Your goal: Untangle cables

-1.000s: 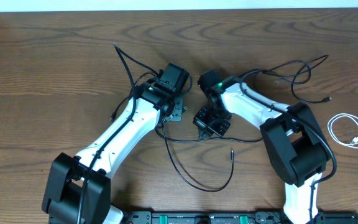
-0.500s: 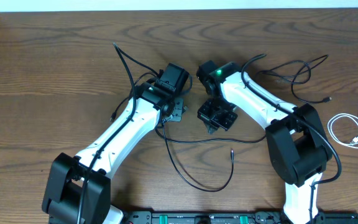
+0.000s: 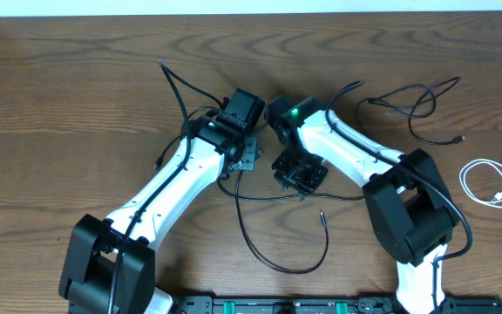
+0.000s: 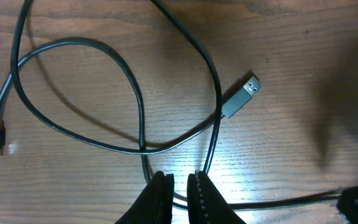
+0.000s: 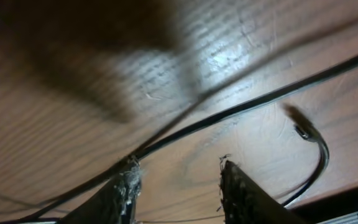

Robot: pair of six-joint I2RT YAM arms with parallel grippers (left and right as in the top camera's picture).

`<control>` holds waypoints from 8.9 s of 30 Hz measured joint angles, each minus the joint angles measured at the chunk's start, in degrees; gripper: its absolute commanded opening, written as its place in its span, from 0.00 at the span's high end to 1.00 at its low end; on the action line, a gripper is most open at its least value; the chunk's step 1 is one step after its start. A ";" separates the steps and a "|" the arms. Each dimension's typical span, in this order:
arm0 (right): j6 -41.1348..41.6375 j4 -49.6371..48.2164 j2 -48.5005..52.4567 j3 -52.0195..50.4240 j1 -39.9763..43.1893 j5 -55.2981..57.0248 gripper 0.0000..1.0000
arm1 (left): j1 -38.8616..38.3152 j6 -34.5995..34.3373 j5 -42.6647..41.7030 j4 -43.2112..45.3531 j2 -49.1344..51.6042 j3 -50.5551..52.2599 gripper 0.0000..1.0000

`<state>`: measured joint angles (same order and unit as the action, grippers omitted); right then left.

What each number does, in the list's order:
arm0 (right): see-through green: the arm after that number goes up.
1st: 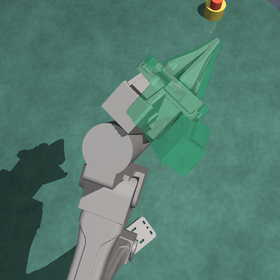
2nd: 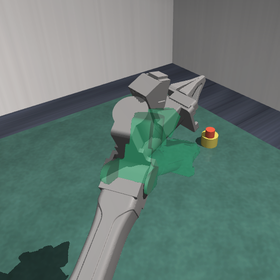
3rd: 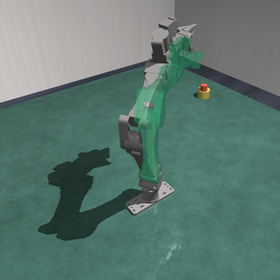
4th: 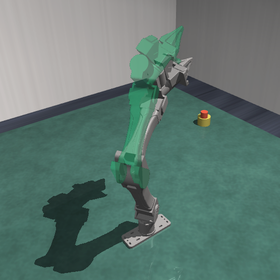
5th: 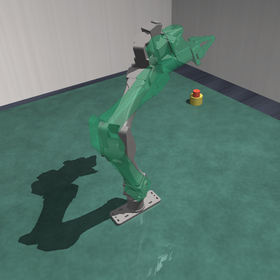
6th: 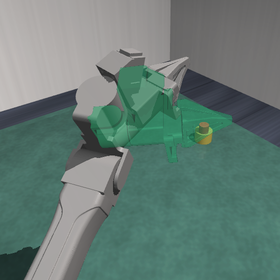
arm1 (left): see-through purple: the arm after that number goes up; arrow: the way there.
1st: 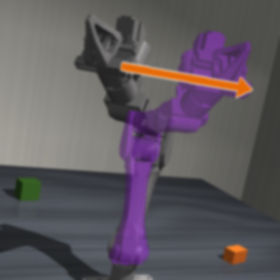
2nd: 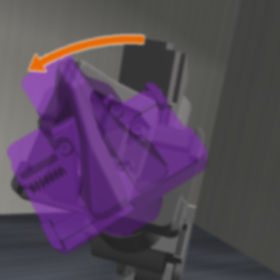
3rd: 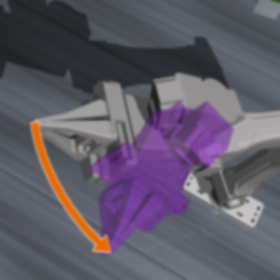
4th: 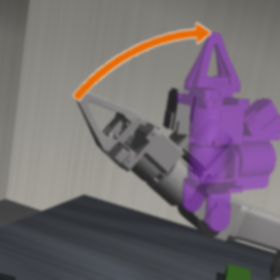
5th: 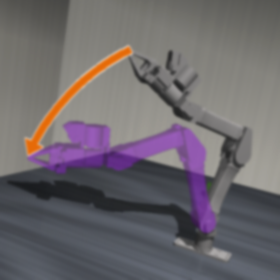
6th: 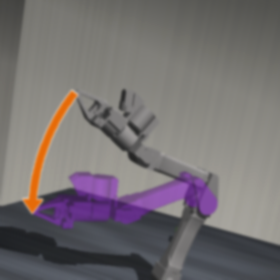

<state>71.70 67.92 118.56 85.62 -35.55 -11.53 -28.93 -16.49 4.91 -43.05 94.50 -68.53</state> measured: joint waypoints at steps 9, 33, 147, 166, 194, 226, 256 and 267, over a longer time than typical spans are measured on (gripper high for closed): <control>8.00 -1.36 0.00 -3.58 -0.46 1.55 0.60 | 0.00 0.00 0.00 -0.02 0.00 0.00 0.85; 14.86 -7.19 -0.57 -6.73 0.26 3.39 0.82 | 0.00 0.00 0.00 -0.02 0.00 0.00 0.85; -17.05 -68.43 -31.39 -57.68 22.60 16.72 0.99 | 0.00 0.02 0.20 1.03 0.00 0.04 0.72; -39.89 -23.41 -29.27 -20.50 22.67 10.34 0.99 | 0.00 0.02 0.17 1.33 0.00 0.07 0.72; -65.00 -30.80 -29.68 32.83 32.41 25.00 0.99 | 0.00 0.00 0.20 0.83 0.00 0.09 0.71; -61.64 0.72 -2.58 32.92 58.58 28.37 0.95 | 0.00 0.00 0.17 1.05 0.00 0.09 0.71; -68.52 1.60 3.78 32.81 58.40 3.30 0.01 | 0.00 0.02 0.17 1.75 0.00 0.09 0.71; -64.08 -12.52 6.69 26.05 54.36 -1.60 0.27 | 0.00 0.00 0.17 1.68 0.00 0.09 0.71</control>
<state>7.62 55.40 125.25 111.68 18.81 -13.13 -28.93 -16.49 5.08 -41.36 94.50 -68.45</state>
